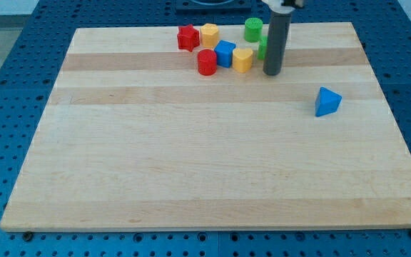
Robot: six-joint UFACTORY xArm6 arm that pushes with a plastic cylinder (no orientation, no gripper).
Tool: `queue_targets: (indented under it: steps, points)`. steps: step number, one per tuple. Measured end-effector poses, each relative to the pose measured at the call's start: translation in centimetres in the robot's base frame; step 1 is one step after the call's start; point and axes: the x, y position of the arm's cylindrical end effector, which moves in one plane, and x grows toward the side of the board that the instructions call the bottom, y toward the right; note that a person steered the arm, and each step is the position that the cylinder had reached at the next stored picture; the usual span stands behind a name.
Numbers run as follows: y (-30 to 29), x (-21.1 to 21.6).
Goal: Push the red circle into the red star
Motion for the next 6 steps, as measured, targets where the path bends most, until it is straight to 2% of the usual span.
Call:
queue_targets:
  steps: [1, 2, 3, 4, 5, 6]
  points:
    - [2.8, -1.9]
    - [1.1, -5.0]
    - [-3.7, -6.5]
    - [-4.9, -6.7]
    - [0.5, -4.8]
    - [0.2, -1.2]
